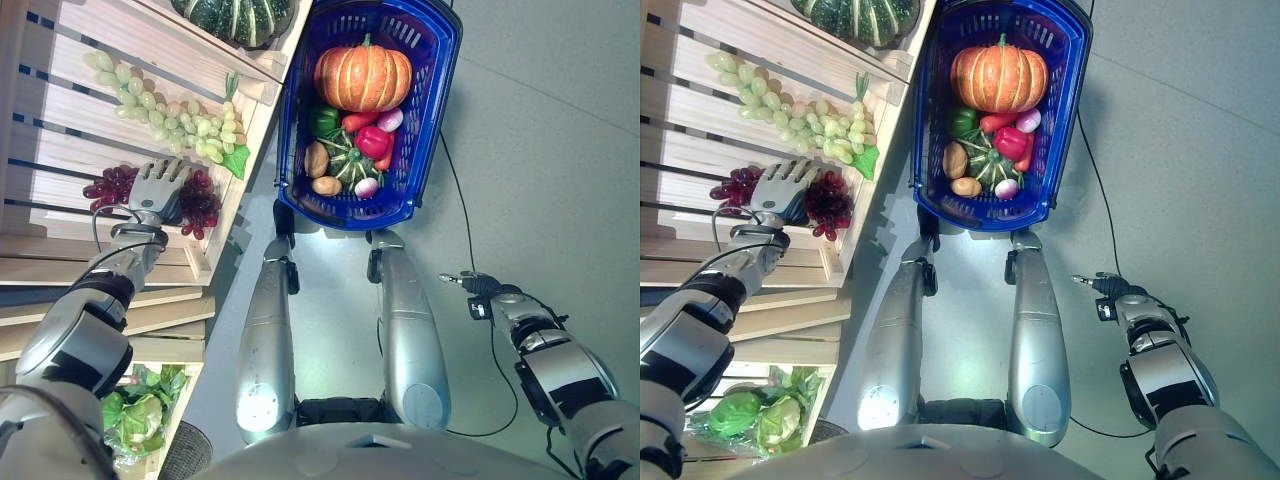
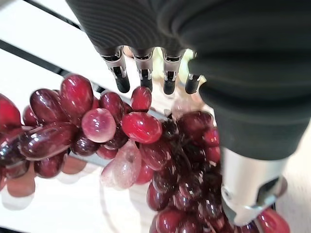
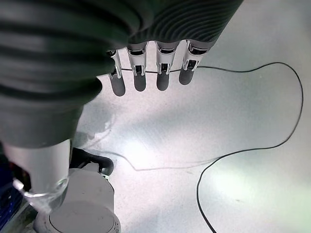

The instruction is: Pick up fruits and vegetables into the basket

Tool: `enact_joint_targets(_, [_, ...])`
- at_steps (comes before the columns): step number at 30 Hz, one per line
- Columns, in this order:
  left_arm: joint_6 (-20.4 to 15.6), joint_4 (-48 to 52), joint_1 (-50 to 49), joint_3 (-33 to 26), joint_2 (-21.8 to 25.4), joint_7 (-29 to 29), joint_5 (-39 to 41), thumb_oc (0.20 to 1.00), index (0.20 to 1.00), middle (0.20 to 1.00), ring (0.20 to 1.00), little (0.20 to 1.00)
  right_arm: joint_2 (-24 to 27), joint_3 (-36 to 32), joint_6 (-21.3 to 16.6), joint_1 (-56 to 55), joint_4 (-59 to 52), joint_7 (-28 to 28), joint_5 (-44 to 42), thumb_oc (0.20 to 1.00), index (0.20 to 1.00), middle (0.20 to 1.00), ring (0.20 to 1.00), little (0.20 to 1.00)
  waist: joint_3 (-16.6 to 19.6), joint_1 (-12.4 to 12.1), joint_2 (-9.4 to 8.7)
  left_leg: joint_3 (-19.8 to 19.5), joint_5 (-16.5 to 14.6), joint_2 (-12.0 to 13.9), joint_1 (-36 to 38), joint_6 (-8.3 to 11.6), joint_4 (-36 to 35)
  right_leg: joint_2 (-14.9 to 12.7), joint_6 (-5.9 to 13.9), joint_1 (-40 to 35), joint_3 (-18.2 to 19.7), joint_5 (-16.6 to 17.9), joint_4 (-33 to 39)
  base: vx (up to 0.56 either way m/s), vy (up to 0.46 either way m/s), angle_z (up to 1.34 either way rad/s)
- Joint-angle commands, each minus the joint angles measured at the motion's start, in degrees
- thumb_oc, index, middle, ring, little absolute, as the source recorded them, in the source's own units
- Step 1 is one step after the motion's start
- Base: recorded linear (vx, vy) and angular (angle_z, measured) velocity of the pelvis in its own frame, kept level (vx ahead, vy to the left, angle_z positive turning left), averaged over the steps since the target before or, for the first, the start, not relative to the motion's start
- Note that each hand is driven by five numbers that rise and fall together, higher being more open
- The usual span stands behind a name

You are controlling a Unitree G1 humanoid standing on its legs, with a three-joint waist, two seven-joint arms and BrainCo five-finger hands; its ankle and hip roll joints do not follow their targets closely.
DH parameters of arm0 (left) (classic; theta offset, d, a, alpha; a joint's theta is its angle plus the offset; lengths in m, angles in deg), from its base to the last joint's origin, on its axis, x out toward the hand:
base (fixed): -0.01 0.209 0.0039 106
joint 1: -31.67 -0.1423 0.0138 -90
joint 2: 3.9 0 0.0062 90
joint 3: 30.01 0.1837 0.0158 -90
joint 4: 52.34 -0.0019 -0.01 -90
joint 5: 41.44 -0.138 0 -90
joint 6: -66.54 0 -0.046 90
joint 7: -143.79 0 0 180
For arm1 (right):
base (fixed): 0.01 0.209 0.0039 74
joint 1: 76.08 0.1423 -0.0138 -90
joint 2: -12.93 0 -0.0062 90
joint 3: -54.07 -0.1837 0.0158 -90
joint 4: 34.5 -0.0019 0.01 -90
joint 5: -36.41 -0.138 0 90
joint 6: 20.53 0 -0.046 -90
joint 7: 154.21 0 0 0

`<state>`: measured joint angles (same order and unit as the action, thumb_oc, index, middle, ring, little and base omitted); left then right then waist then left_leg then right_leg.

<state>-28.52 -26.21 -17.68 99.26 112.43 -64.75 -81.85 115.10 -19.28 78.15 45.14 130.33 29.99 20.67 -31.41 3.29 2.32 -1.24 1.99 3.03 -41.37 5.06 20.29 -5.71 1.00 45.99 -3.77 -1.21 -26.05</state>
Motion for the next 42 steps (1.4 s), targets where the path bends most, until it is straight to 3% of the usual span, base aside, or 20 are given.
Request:
enact_joint_targets(1, [2.3, -2.5, -2.2, -1.8, 0.8, 0.7, 1.2, 1.0, 1.0, 1.0, 1.0, 1.0, 3.3, 1.3, 1.7, -3.6, 0.2, -0.1, -0.5, 1.0, 1.0, 1.0, 1.0, 1.0, 1.6, -0.7, 0.16, 2.7, -3.2, -2.5, -2.6, -2.83, 4.1, 2.7, -0.33, -2.8, -2.7, -3.8, -0.3, 0.0, 0.0, 0.0])
enact_joint_targets(16, [11.0, -6.0, -0.8, -2.4, 0.3, 3.0, -2.1, 1.0, 1.0, 1.0, 1.0, 1.0, 3.5, 2.0, 1.9, -2.5, 0.2, -0.1, -1.0, 1.0, 1.0, 1.0, 1.0, 1.0, 1.6, -0.6, -0.67, 2.5, -2.2, -2.3, -4.0, -2.67, 3.0, 3.2, -0.4, -1.3, -3.0, -3.3, 0.4, 0.0, 0.0, 0.0])
enact_joint_targets(24, [17.2, -7.4, 0.2, -2.3, -0.1, 2.1, -7.7, 1.0, 1.0, 1.0, 1.0, 1.0, 3.4, 2.7, 2.2, -2.0, 0.0, -0.1, -1.1, 1.0, 1.0, 1.0, 1.0, 1.0, 1.6, -0.6, -1.06, 2.3, -1.8, -2.4, -4.7, -2.64, 2.6, 3.4, -0.39, -0.5, -3.0, -3.2, 0.3, 0.0, 0.0, 0.0])
enact_joint_targets(42, [20.8, -9.4, 0.7, -1.8, -2.6, -0.9, -15.1, 1.0, 1.0, 1.0, 1.0, 1.0, 2.7, 3.6, 2.3, -0.8, -0.2, -0.5, -2.6, 1.0, 1.0, 1.0, 1.0, 1.0, 1.6, -0.7, -2.63, 2.4, -1.2, -2.5, -5.3, -2.36, 1.2, 3.7, -0.03, 0.1, -3.2, -1.9, 2.1, 0.0, 0.0, 0.0])
